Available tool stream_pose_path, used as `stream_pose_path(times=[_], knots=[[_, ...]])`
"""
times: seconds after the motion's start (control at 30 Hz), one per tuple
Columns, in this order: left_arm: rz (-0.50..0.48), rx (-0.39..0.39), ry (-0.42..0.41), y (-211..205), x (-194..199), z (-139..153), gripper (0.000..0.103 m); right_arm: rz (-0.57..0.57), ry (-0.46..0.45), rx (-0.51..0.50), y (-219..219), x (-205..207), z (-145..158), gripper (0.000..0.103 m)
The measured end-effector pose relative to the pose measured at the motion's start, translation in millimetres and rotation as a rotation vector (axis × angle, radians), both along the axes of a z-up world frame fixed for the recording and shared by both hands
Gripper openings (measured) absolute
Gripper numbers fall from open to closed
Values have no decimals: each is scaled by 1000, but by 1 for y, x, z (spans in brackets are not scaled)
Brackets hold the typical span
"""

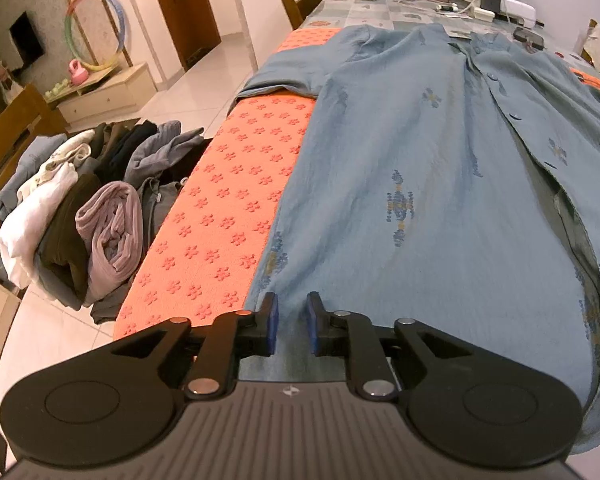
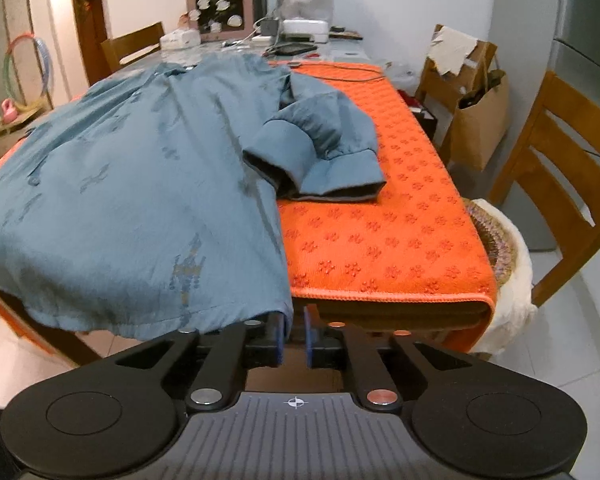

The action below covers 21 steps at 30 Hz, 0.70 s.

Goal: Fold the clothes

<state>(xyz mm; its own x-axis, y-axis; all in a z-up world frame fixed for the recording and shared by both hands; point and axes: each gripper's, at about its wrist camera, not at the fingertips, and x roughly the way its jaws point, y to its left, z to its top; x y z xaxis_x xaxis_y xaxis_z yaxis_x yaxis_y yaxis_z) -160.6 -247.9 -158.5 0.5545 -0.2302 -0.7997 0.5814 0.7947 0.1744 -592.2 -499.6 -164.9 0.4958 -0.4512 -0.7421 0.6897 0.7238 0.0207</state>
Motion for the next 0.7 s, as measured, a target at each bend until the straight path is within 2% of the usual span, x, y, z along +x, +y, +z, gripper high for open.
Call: stream_pose_path(times=[0.1,0.23,0.37,0.53,0.6,0.7], knots=[[24,-15,15,4,2,9,22,32,9,9,1,-10,17,18],[59,-108,44,7,1,35,22,53,13,-14,-2,-21,45,24],[28,-156,34,-8,-4,62,23,57,-8,-31,-17,-21,73,26],[-39,-206,45,-43,1,89,24,76,-50,-14,-58,4,104,26],[-58,-222,39,-61,8,94,29,93,-59,-4,-78,19,113,26],[-79,-256,46,-91,26,99,31,124,-68,-5,-113,51,126,27]])
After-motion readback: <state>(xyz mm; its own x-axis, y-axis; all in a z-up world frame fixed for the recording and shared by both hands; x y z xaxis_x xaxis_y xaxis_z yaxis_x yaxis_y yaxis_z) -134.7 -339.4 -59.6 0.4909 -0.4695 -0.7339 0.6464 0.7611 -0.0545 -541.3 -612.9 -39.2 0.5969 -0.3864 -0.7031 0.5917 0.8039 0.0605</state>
